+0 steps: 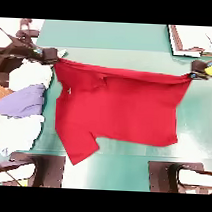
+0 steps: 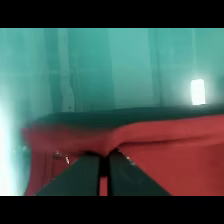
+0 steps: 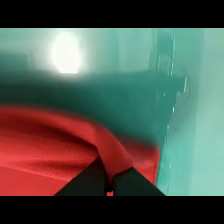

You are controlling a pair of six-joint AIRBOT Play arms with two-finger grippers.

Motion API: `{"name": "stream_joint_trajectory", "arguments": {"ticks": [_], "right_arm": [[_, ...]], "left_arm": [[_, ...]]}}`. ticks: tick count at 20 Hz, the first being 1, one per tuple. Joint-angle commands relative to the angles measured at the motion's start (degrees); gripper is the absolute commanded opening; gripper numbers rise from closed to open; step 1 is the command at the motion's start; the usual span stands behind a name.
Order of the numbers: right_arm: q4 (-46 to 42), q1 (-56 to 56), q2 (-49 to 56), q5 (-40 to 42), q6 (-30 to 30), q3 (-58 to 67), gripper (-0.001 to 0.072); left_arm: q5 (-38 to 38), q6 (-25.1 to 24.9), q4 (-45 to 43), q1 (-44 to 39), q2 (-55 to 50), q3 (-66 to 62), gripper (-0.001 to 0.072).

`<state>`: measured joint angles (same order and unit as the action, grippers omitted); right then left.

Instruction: Fold the shirts.

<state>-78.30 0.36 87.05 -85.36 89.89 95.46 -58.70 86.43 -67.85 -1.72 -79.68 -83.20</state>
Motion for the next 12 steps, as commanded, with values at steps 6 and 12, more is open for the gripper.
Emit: {"name": "stream_joint_trajectory", "arguments": {"ticks": [6, 12], "right_arm": [[-0.74, -0.35, 17.86, 3.8, -1.03, 16.0, 0.0018], [-0.74, -1.14, 12.94, 0.92, -2.75, 3.54, 0.0018]], "left_arm": [[4.5, -4.04, 0.76, 0.11, -15.76, -9.49, 0.0028], [-7.69, -7.39, -0.94, 0.52, -15.78, -3.39, 0.0028]]}}
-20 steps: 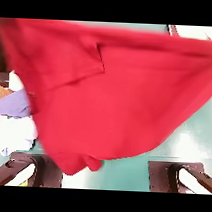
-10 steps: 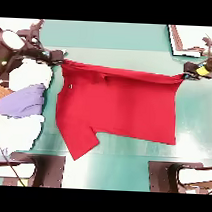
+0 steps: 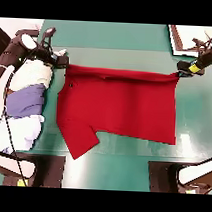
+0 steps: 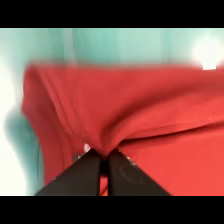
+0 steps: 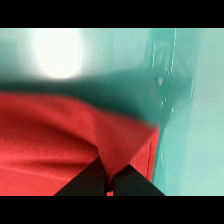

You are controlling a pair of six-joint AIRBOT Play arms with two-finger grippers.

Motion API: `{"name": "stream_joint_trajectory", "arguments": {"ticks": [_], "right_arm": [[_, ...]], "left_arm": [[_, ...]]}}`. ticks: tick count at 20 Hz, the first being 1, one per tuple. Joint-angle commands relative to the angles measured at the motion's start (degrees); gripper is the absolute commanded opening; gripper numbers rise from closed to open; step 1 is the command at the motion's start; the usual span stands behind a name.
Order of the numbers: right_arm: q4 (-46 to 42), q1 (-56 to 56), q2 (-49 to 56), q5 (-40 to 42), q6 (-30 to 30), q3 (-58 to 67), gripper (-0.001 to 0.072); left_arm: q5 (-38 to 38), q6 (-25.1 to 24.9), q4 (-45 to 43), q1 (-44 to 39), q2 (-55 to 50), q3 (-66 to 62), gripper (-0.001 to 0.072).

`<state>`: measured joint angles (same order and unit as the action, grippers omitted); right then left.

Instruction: Fold the shirts.

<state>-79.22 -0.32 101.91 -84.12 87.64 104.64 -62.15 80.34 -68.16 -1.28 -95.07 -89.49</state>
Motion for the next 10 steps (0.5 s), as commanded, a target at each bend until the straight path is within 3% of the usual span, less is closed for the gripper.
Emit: {"name": "stream_joint_trajectory", "arguments": {"ticks": [1, 4, 5, 6, 7, 9, 10], "right_arm": [[0.15, -0.61, -3.5, 1.11, -0.5, -9.6, 0.0018], [0.26, -1.38, -6.91, 6.27, 0.24, -17.7, 0.0025], [1.64, -1.38, -7.69, 7.52, 0.42, -19.1, 0.0205], [3.93, -1.01, -8.24, 8.13, 0.39, -19.71, 0.0445], [6.45, -0.35, -8.76, 8.24, 0.37, -19.76, 0.0472], [9.42, 1.03, -10.86, 7.78, 0.11, -19.85, 0.0472], [10.32, 1.55, -12.94, 6.95, -0.59, -20.76, 0.0471]], "left_arm": [[-3.74, -1.29, -0.63, 0.09, -0.39, 4.87, 0.0028], [-3.43, -0.35, -0.83, 0.09, -0.39, 8.33, 0.0028], [-3.54, 1.92, -1.16, 0.09, -0.39, 8.48, 0.0032], [-3.74, 3.1, -1.31, 0.09, -0.24, 8.48, 0.0283], [-4.42, 3.72, -1.29, 0.09, 0.0, 8.37, 0.0567], [-9.4, 3.63, -1.92, 0.26, 1.09, 7.56, 0.0484], [-11.37, 3.65, -3.37, 0.48, 2.75, 7.87, 0.0484]]}}
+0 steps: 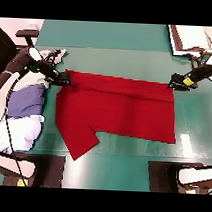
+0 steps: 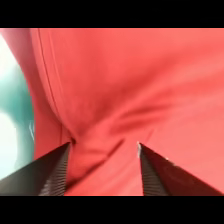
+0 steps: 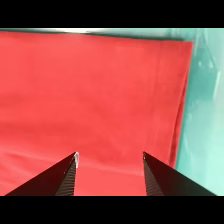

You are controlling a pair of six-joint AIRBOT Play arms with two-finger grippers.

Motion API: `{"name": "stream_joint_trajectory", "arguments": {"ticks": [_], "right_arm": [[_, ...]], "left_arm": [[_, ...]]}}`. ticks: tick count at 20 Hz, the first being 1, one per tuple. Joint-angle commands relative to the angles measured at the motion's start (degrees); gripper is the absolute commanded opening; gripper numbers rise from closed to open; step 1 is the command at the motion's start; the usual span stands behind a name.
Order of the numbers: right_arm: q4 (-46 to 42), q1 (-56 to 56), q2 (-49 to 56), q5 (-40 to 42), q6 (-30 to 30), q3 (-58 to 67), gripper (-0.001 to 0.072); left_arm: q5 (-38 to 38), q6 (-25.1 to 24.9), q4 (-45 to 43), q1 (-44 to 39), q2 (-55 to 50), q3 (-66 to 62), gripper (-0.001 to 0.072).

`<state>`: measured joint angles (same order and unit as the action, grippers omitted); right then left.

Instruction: Fold the shirts.

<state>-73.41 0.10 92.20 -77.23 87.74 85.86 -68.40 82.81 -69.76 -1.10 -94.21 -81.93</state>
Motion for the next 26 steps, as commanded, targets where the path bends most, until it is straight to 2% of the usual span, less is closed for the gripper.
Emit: {"name": "stream_joint_trajectory", "arguments": {"ticks": [1, 6, 9, 11, 16, 20, 26], "right_arm": [[5.27, 1.92, -5.88, -0.7, -0.87, -3.93, 0.047], [6.45, 3.61, -22.56, -2.64, -2.82, -20.22, 0.0469], [6.45, 2.4, -29.33, -1.2, -2.8, -26.47, 0.0449], [6.45, 1.05, -32.33, 0.92, -2.78, -28.5, 0.0449], [6.45, -1.88, -35.91, 2.62, -2.75, -29.35, 0.0449], [6.49, -1.9, -37.44, 2.67, -2.73, -29.35, 0.0449], [6.45, -1.73, -38.8, 2.03, -2.73, -29.35, 0.0449]], "left_arm": [[-6.34, 1.2, -3.91, 0.55, 4.55, 1.66, 0.0484], [-6.73, 1.53, -6.62, 1.51, 26.6, 23.71, 0.0485], [-5.27, 6.4, -5.81, 1.51, 40.02, 40.33, 0.0484], [-4.55, 7.65, -4.22, 1.51, 45.42, 48.17, 0.0484], [2.64, 7.91, 4.28, 1.51, 47.32, 57.68, 0.0485], [9.16, 3.61, 14.12, 1.49, 47.32, 60.33, 0.0483], [9.35, 2.6, 15.32, 1.49, 47.3, 61.4, 0.0482]]}}
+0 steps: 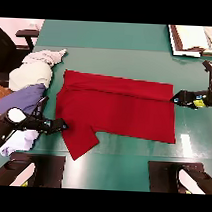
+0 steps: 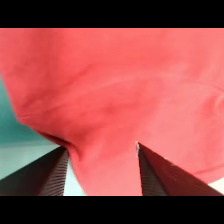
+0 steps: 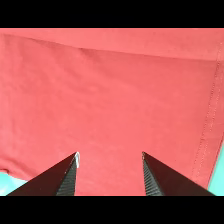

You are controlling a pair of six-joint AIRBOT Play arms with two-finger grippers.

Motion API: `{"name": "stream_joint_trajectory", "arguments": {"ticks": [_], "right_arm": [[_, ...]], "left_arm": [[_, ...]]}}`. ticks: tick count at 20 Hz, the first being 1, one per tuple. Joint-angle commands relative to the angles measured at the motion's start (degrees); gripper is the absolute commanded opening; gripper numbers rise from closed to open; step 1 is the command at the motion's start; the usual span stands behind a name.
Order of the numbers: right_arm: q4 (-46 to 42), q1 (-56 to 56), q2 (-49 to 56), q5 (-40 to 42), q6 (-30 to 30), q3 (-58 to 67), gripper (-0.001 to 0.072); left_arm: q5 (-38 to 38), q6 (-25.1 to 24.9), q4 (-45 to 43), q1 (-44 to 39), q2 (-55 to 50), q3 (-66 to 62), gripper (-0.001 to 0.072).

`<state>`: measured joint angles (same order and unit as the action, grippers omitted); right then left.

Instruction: Fold the shirts.

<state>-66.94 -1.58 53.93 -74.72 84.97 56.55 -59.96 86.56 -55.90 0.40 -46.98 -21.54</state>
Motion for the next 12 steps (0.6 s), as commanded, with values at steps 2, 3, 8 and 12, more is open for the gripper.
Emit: {"name": "stream_joint_trajectory", "arguments": {"ticks": [2, 3, 8, 12], "right_arm": [[-0.02, -0.04, -0.52, -0.46, 0.07, -0.04, 0.0449], [-0.09, 0.13, -0.52, -0.57, 0.07, -0.04, 0.0449], [-2.49, 8.17, -0.57, -7.02, -0.02, -4.24, 0.0449], [-7.72, 21.09, -0.48, -10.62, -0.26, -18.29, 0.0454]], "left_arm": [[0.81, -1.18, 1.57, 0.0, 0.09, 1.18, 0.047], [0.79, -1.51, 1.62, 0.0, 0.09, 0.96, 0.0203], [-5.29, -4.26, 1.86, 0.0, 0.15, -4.96, 0.0026], [-7.43, -5.01, 0.79, 0.0, 0.15, -11.52, 0.0026]]}}
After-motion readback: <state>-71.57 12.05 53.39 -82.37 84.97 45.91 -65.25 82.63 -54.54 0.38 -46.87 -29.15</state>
